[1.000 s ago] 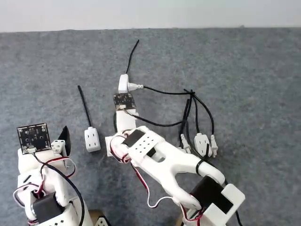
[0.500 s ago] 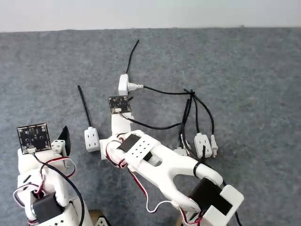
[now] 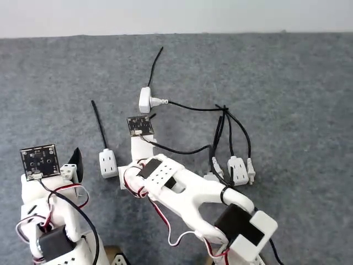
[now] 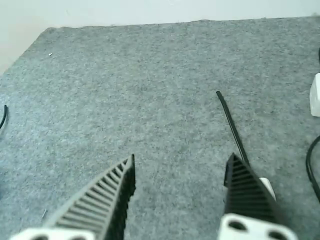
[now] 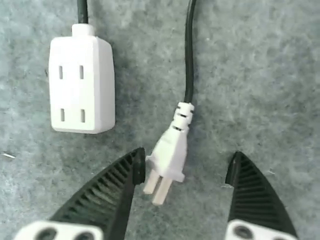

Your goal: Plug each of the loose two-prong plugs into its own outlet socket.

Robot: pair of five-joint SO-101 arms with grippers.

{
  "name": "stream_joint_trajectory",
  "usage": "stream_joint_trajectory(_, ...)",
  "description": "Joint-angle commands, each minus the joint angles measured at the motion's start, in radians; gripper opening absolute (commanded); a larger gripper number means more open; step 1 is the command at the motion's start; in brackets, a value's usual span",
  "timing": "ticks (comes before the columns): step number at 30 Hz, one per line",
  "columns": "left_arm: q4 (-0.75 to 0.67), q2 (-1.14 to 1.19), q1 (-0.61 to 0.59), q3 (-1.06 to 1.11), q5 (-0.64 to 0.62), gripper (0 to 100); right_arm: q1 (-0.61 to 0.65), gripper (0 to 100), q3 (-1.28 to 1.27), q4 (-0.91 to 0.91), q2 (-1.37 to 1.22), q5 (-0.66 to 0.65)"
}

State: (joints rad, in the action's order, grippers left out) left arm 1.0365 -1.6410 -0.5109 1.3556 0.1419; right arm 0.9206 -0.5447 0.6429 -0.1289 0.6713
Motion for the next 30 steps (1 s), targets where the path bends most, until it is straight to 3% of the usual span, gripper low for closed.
stream_joint_trajectory(1,-0.029,0.000,-0.003,-0.010,-0.009,27,0.001,26.3,0.071,-0.005,-0.025,-0.012)
stream_joint_trajectory(14,-0.054,-0.002,-0.003,0.012,-0.008,27,0.001,25.2,0.087,-0.015,-0.065,-0.014)
stream_joint_trajectory(20,-0.054,-0.002,-0.003,0.012,-0.006,27,-0.001,0.0,0.087,-0.045,-0.065,-0.052)
stream_joint_trajectory(23,-0.054,-0.002,-0.003,0.012,-0.006,27,0.001,2.0,0.075,-0.065,-0.065,-0.123)
stream_joint_trajectory(30,-0.057,-0.003,-0.002,0.022,-0.006,27,0.001,0.8,0.074,-0.061,-0.065,-0.126)
